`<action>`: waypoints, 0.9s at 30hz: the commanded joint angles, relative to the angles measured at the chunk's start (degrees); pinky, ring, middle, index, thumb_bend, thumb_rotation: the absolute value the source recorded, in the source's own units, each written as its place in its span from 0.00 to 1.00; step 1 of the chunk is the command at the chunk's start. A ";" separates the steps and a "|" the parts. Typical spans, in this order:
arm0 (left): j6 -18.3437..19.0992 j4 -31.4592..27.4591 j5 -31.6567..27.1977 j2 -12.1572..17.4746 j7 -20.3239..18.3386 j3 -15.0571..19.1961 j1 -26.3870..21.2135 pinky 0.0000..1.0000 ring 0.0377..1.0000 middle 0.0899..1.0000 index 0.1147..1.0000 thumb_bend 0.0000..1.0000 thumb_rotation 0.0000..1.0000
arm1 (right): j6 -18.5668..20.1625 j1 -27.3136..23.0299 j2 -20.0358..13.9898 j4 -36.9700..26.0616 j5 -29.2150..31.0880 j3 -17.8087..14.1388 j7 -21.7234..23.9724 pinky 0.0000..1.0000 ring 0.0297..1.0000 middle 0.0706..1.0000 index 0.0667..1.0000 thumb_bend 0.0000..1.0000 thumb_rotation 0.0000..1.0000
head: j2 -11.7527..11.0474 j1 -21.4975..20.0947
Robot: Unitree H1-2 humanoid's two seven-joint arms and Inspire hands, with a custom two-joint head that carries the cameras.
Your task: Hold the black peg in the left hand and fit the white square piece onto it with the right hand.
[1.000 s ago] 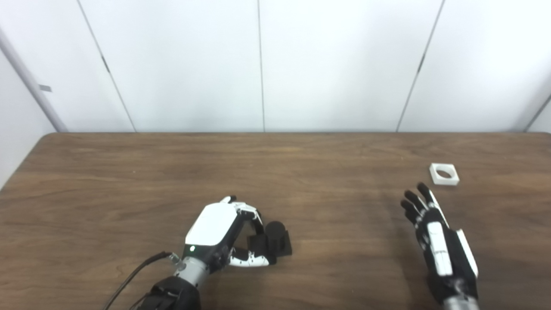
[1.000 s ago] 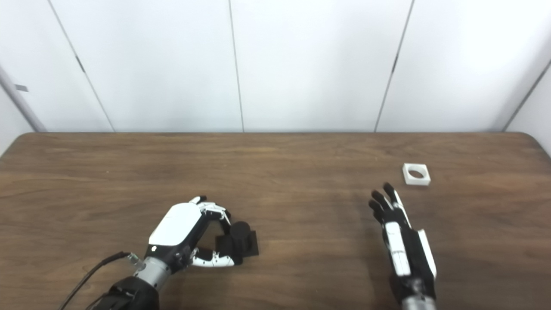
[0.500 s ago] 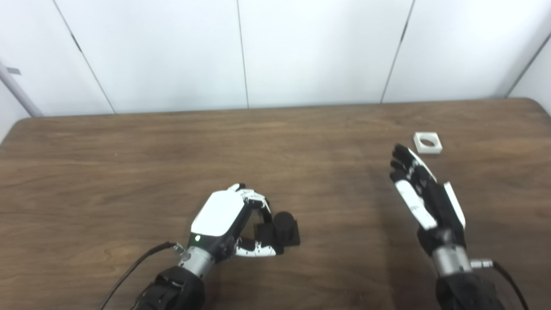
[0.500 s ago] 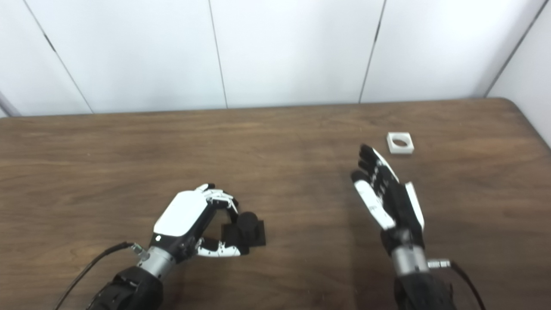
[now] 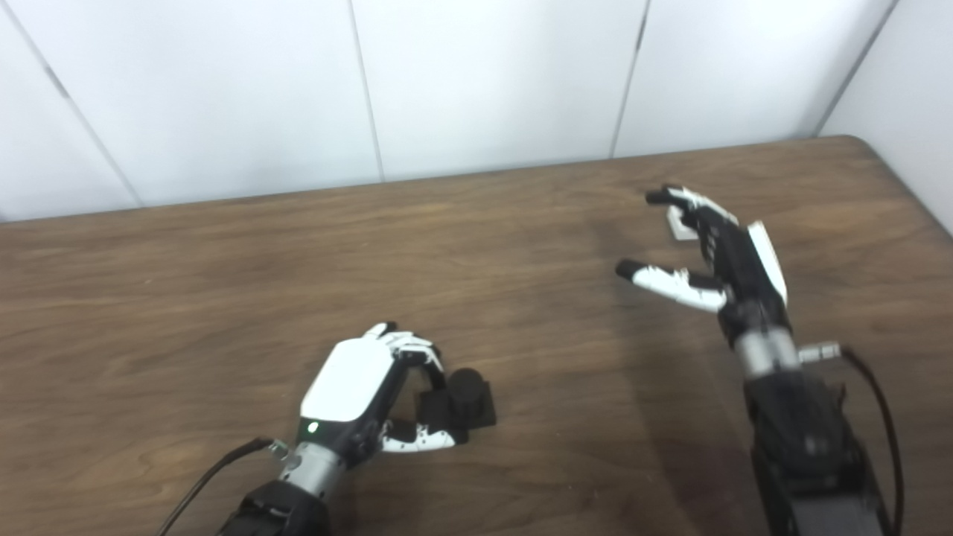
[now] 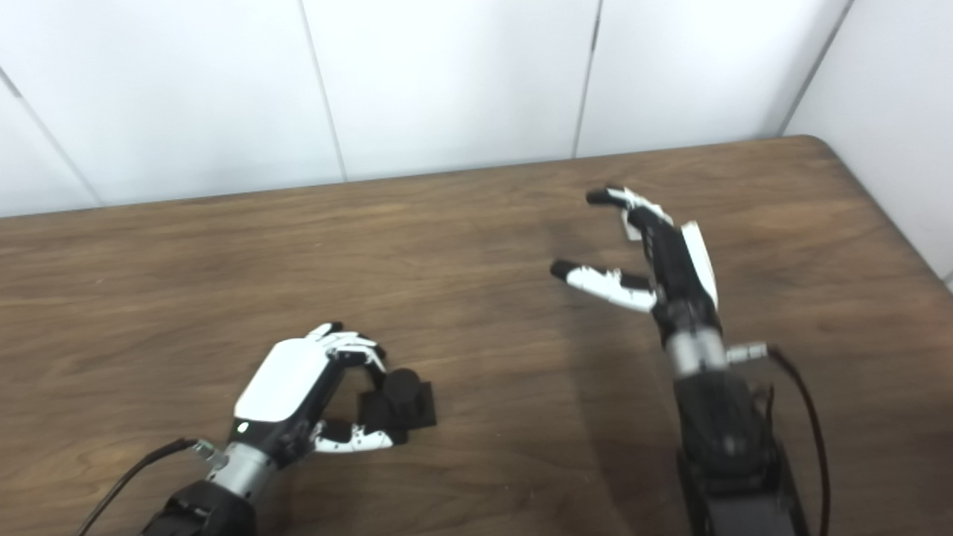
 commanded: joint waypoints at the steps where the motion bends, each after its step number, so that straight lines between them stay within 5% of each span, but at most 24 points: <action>1: -0.63 -0.70 -0.03 0.61 -1.48 -0.08 0.78 0.92 0.79 0.70 0.42 0.52 0.05 | 0.27 -2.89 -2.57 -0.06 -3.76 0.58 0.42 0.94 0.93 0.87 0.67 0.76 0.27 | -0.09 -0.52; 17: -4.30 0.02 -1.68 2.23 -1.49 2.62 1.54 0.90 0.78 0.69 0.42 0.52 0.05 | 5.79 -18.79 -15.65 16.45 -15.51 6.74 8.76 0.89 0.96 0.92 0.66 0.84 0.18 | -2.17 -9.49; 27: -6.77 1.23 -1.85 2.76 -0.96 3.96 1.36 0.86 0.75 0.68 0.42 0.52 0.05 | 7.89 -25.49 -20.12 25.17 -19.41 11.54 15.87 1.00 1.00 0.93 0.69 0.87 0.20 | -2.70 -10.37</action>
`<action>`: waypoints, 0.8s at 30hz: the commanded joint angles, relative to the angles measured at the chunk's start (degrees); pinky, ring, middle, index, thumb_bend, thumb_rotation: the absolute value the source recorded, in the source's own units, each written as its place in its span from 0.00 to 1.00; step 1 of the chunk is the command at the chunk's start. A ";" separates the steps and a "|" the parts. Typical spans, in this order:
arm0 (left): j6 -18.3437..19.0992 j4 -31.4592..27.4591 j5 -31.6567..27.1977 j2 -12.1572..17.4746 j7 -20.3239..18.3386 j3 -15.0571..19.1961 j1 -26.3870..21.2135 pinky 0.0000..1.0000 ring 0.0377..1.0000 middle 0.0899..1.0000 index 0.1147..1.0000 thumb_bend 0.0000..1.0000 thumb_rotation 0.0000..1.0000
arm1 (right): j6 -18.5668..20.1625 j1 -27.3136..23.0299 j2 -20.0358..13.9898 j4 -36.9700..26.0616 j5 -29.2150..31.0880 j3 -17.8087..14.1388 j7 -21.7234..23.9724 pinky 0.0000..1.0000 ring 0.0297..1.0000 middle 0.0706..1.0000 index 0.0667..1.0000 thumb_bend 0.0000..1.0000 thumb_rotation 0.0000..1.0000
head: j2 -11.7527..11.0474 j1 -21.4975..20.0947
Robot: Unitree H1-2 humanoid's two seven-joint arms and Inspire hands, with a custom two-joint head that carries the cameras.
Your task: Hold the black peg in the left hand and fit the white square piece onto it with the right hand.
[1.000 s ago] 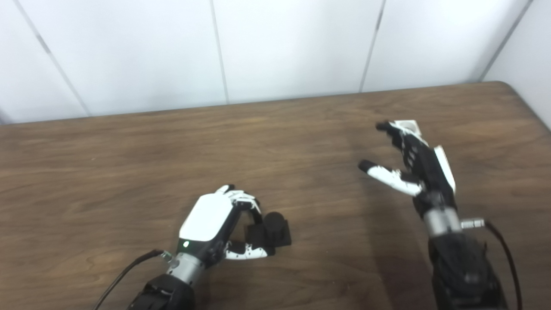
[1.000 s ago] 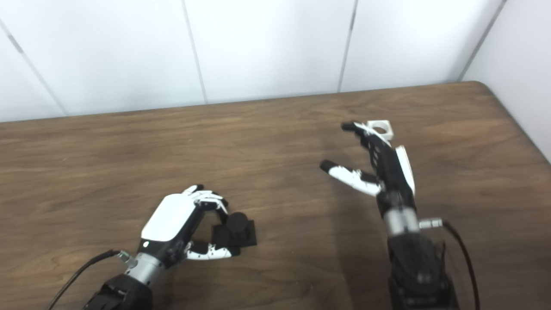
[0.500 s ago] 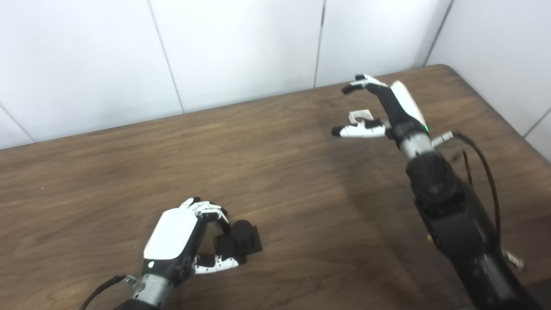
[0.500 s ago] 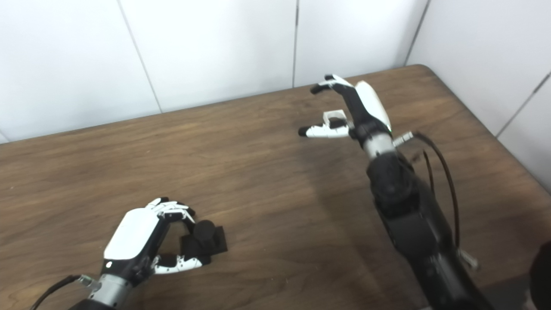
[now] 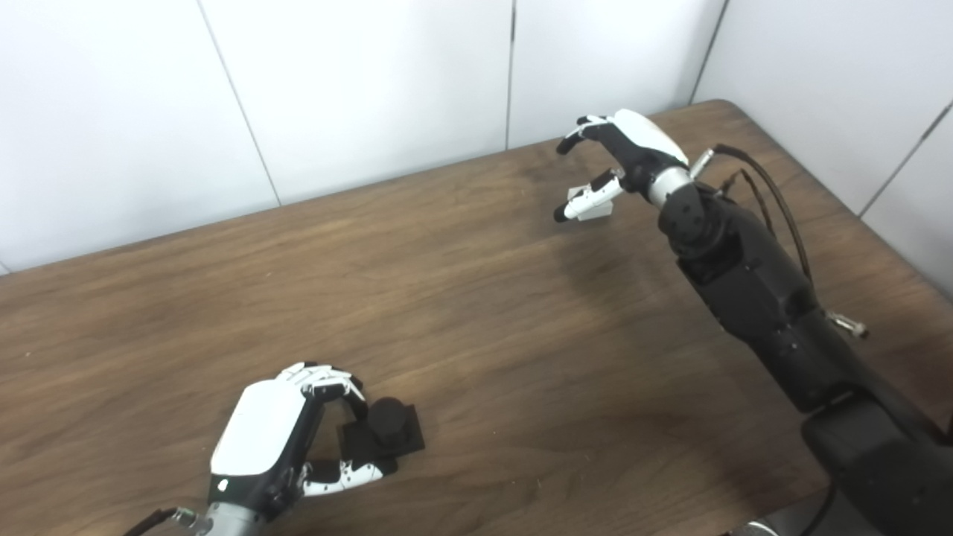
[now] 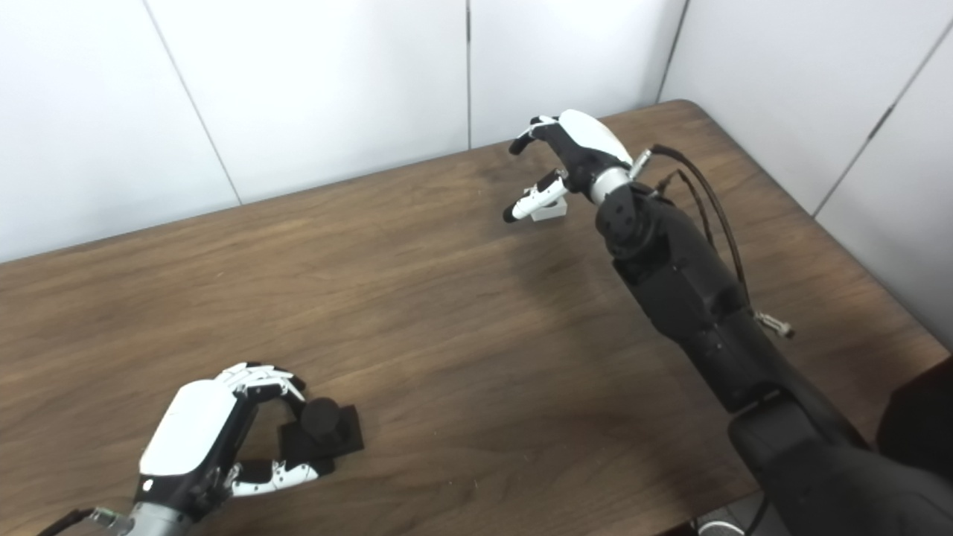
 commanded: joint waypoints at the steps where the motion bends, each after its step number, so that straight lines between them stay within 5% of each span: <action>1: -0.50 0.89 0.20 1.12 -0.51 0.21 0.02 0.85 0.75 0.67 0.42 0.52 0.05 | 0.19 -3.80 -2.08 0.07 -2.01 -0.36 1.04 1.00 1.00 0.93 0.69 0.87 0.21 | 0.03 -0.08; 9: -0.67 0.97 -0.23 0.69 -1.17 0.70 -0.01 0.85 0.75 0.68 0.42 0.52 0.05 | 0.25 -6.17 -2.29 3.04 -8.02 -1.44 8.29 1.00 1.00 0.94 0.70 0.88 0.19 | -0.13 -0.19; 24: -0.30 1.03 0.27 0.36 -1.10 0.89 0.11 0.85 0.75 0.68 0.42 0.52 0.05 | 0.24 -7.45 -1.93 7.13 -14.62 -3.38 13.32 1.00 1.00 0.93 0.70 0.89 0.15 | -0.37 0.29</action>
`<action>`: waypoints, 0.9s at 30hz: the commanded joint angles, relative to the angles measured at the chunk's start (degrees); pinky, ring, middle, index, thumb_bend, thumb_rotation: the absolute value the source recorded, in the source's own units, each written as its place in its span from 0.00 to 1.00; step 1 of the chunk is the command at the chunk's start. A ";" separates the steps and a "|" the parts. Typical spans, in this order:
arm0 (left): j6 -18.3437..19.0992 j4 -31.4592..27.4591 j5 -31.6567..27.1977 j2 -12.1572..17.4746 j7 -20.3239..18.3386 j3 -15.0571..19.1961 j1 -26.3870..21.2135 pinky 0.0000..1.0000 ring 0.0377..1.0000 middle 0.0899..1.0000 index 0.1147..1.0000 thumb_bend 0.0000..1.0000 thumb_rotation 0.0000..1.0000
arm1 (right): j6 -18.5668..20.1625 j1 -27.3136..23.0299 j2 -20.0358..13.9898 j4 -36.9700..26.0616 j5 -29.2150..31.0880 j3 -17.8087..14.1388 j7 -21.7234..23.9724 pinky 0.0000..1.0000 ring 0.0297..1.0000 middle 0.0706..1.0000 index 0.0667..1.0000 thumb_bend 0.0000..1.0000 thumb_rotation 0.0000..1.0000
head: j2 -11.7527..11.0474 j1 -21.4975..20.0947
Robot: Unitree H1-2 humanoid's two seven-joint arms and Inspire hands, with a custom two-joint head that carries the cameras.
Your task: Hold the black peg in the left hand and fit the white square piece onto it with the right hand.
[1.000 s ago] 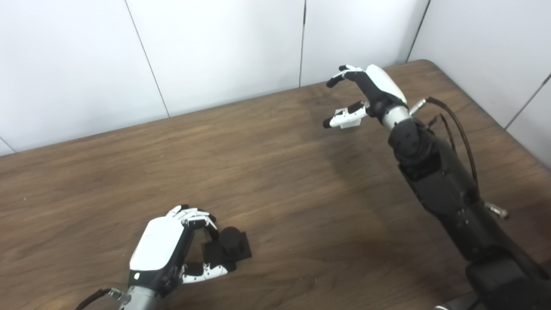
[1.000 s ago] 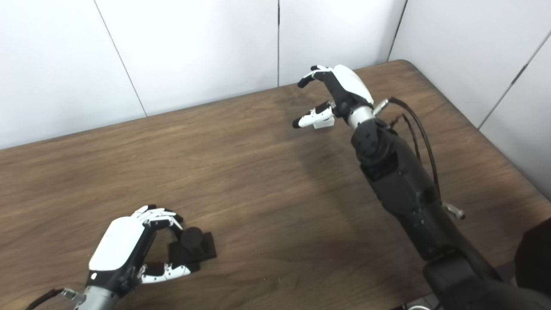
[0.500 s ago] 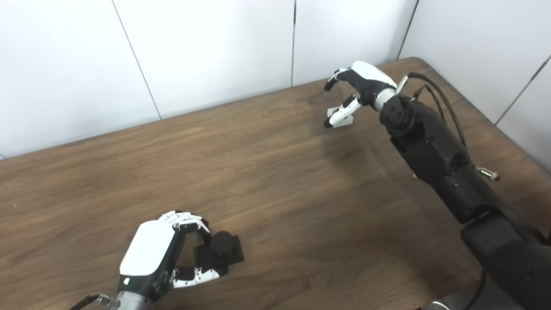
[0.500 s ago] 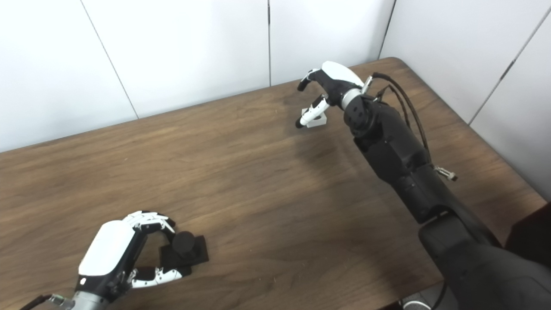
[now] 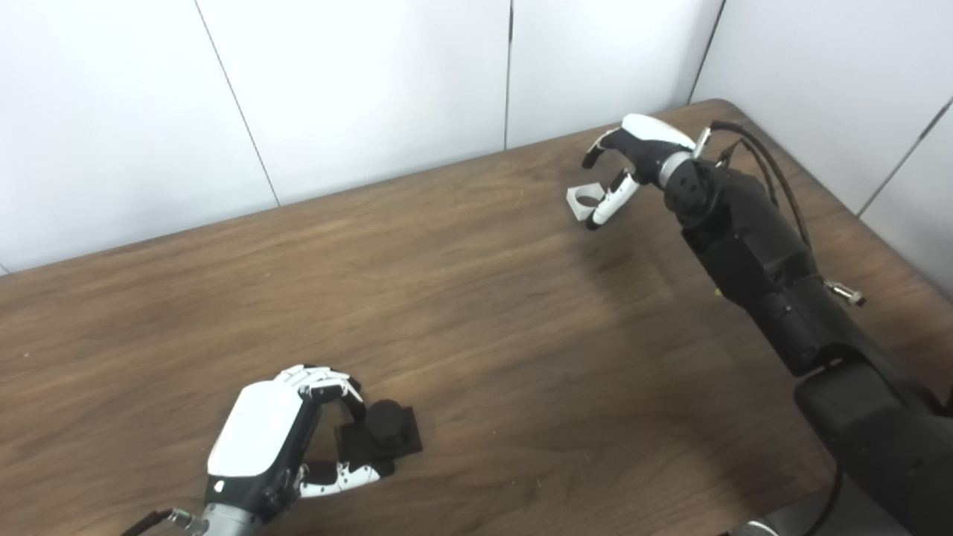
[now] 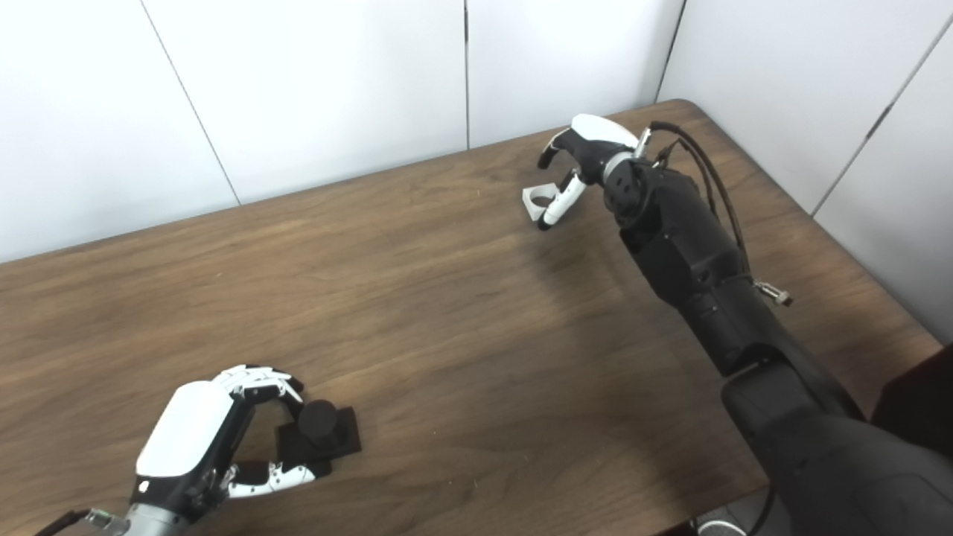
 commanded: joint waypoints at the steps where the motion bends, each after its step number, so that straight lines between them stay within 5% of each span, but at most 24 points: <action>1: 0.16 0.84 0.20 0.54 -0.76 0.15 0.02 0.85 0.75 0.68 0.42 0.52 0.05 | 0.13 -3.56 -1.17 -0.61 -2.25 -1.23 0.36 1.00 1.00 0.93 0.70 0.89 0.14 | 0.07 -0.06; 27: 0.25 0.50 0.08 0.63 -0.61 0.86 0.39 0.85 0.75 0.67 0.42 0.52 0.05 | -0.02 -6.08 0.26 4.93 -0.34 2.88 -5.04 1.00 1.00 0.90 0.67 0.84 0.14 | -0.31 0.50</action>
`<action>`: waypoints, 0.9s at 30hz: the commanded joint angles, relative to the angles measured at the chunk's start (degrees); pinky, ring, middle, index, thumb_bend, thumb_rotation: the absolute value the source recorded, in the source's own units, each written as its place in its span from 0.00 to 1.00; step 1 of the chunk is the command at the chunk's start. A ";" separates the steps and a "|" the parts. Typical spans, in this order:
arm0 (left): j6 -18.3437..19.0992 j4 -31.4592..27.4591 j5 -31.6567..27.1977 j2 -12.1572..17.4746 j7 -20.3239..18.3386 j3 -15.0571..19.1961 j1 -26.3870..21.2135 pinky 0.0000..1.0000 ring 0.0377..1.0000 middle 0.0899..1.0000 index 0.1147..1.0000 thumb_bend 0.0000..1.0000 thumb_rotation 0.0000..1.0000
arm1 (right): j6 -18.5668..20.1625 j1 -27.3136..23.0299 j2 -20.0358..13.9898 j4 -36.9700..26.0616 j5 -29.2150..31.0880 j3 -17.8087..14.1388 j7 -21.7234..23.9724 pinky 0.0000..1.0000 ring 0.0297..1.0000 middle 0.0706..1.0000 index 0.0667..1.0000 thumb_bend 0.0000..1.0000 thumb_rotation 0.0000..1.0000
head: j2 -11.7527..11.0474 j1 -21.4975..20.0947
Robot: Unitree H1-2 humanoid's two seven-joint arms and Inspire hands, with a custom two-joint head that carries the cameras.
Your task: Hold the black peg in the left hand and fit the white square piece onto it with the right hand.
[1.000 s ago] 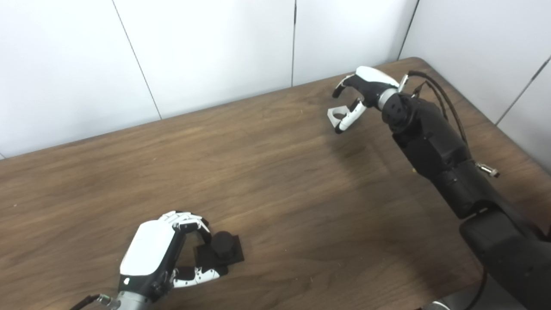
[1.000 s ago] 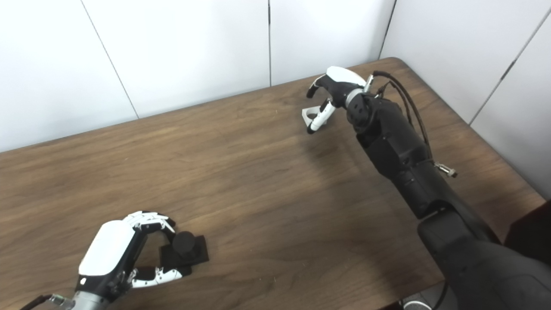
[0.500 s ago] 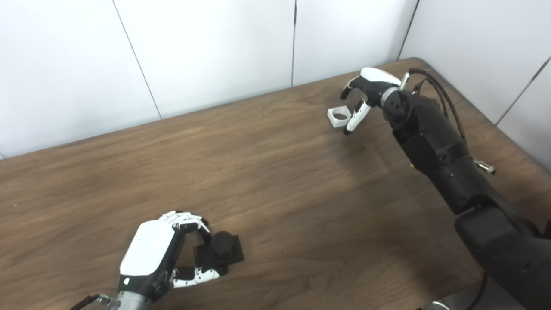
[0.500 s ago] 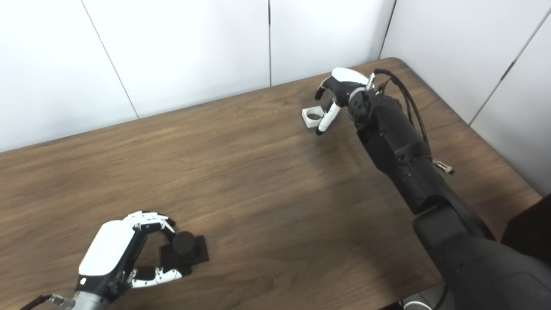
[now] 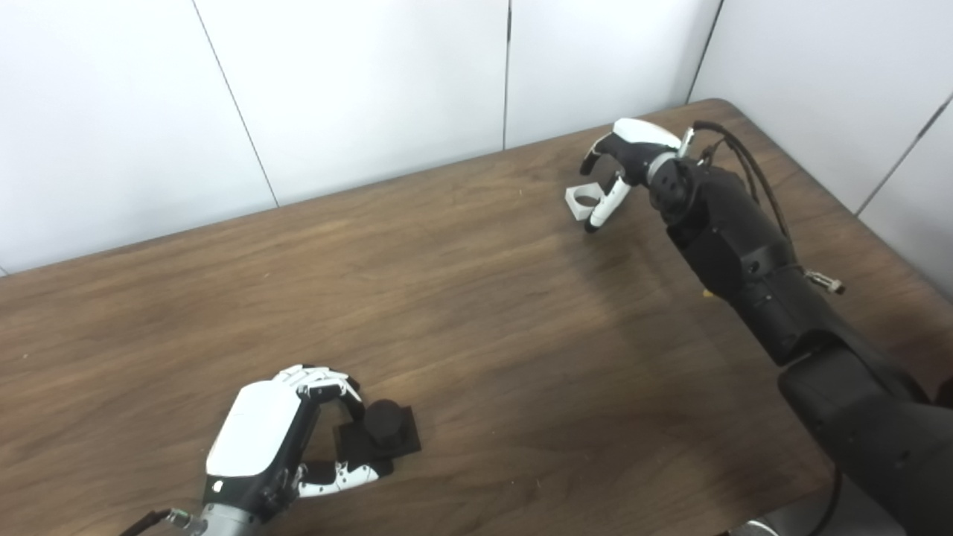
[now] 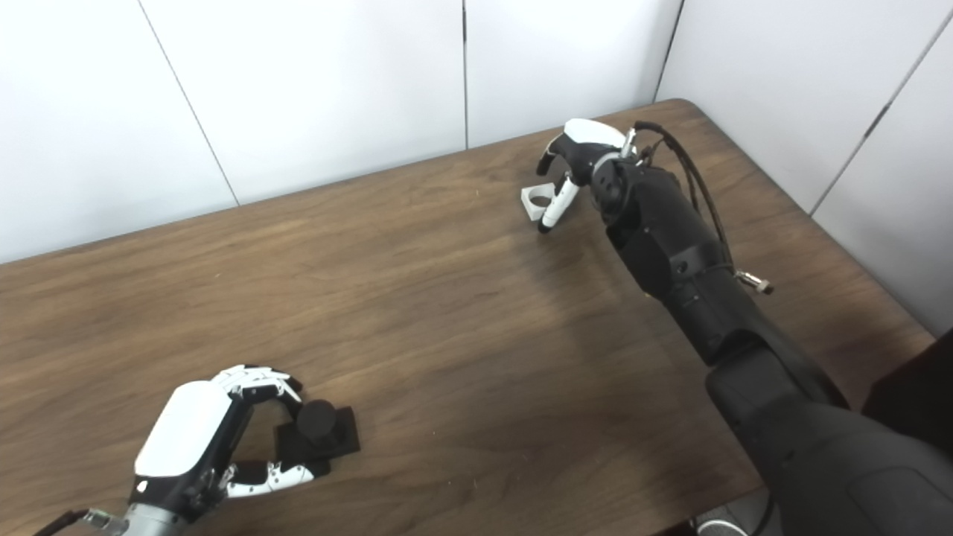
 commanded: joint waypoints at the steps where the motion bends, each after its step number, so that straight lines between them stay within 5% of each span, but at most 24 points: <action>1: 0.55 0.14 0.26 0.79 -0.79 0.52 0.45 0.85 0.75 0.67 0.42 0.52 0.05 | 0.04 -3.18 -0.82 -0.70 0.09 -0.58 -1.97 1.00 0.99 0.90 0.66 0.84 0.14 | 0.14 -0.03; 27: 0.80 -0.82 0.00 0.57 -1.29 0.87 0.91 0.85 0.75 0.67 0.42 0.52 0.05 | 0.12 -2.72 -1.02 1.23 -1.02 -1.19 -0.59 0.98 0.97 0.87 0.59 0.84 0.14 | 0.81 -0.37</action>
